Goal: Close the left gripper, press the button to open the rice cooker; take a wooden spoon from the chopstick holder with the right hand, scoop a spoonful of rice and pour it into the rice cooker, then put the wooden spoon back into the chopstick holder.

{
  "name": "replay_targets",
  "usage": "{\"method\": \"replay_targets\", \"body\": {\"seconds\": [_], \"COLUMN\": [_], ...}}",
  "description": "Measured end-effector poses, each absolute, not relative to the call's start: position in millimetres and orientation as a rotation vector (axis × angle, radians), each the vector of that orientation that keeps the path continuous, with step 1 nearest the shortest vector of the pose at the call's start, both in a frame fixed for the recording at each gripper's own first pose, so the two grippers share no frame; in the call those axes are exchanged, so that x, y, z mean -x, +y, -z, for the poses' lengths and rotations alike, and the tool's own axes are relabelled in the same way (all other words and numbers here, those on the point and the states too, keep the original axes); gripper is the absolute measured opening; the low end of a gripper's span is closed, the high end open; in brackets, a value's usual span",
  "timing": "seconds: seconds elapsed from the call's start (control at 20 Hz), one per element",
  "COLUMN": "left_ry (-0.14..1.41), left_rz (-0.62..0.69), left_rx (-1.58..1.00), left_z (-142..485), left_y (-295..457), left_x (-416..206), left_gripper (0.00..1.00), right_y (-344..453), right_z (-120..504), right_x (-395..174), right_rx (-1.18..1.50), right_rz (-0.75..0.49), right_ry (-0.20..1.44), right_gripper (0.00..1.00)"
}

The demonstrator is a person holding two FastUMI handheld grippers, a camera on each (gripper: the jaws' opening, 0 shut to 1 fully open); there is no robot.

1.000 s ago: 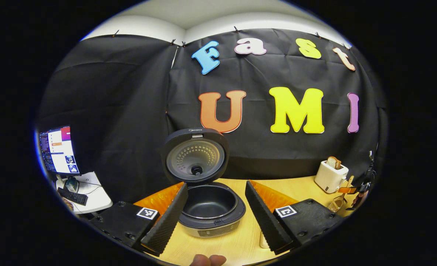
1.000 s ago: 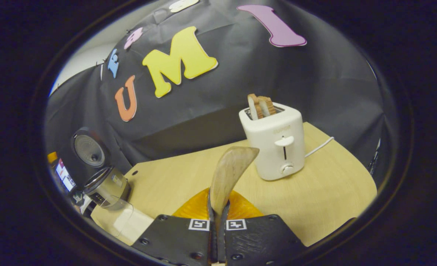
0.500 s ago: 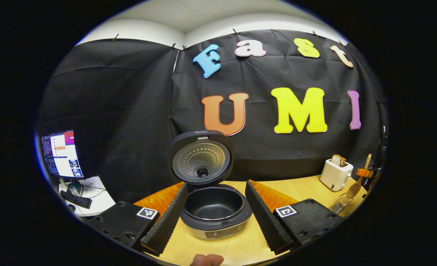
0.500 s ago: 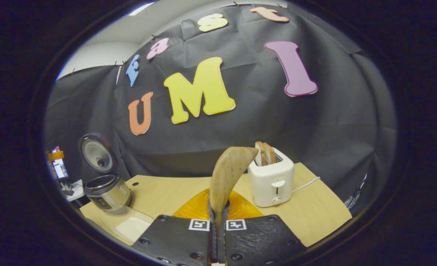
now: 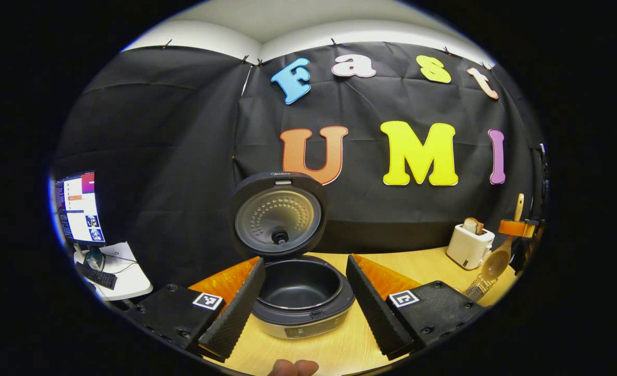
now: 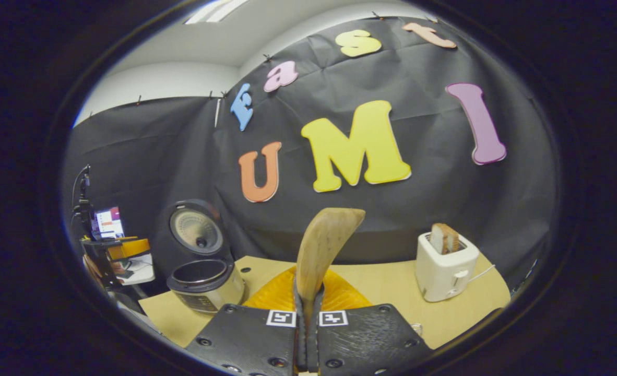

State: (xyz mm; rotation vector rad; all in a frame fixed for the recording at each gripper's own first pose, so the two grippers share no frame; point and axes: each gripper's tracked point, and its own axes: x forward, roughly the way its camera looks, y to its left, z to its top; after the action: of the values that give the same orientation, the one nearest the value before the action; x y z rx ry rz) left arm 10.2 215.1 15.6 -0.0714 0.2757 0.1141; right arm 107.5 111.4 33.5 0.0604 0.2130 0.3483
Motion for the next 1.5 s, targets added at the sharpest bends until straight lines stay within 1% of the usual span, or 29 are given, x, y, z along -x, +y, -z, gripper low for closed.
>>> {"method": "replay_targets", "body": {"seconds": [0.15,0.4,0.45,0.5,0.7,1.0,1.25,1.5], "left_ry": [0.265,0.269,0.269,0.268,0.255,0.246,0.245,0.244], "left_rz": [-0.118,-0.11,-0.106,-0.104,-0.104,-0.095,-0.087,-0.092], "left_rx": [0.074,0.087,0.088,0.086,0.074,0.074,0.065,0.069], "left_z": [-11,2,4,5,7,9,14,18], "left_y": [223,227,227,227,230,231,233,243], "left_x": [-7,-4,-3,-2,0,2,10,18], "left_gripper": [0.99,0.99,0.99,0.99,0.99,0.99,0.99,0.99], "right_y": [149,172,174,175,167,181,192,195], "right_z": [12,77,84,88,92,95,118,126], "right_x": [-110,-124,-126,-128,-142,-144,-149,-151], "right_rx": [-0.019,0.088,0.099,0.112,0.223,0.347,0.443,0.505], "right_rz": [-0.38,-0.336,-0.323,-0.312,-0.23,-0.194,-0.206,-0.178], "right_ry": [0.293,0.395,0.41,0.413,0.369,0.371,0.495,0.557], "right_gripper": [0.01,0.01,0.0,0.02,0.01,0.01,0.01,0.02]}}
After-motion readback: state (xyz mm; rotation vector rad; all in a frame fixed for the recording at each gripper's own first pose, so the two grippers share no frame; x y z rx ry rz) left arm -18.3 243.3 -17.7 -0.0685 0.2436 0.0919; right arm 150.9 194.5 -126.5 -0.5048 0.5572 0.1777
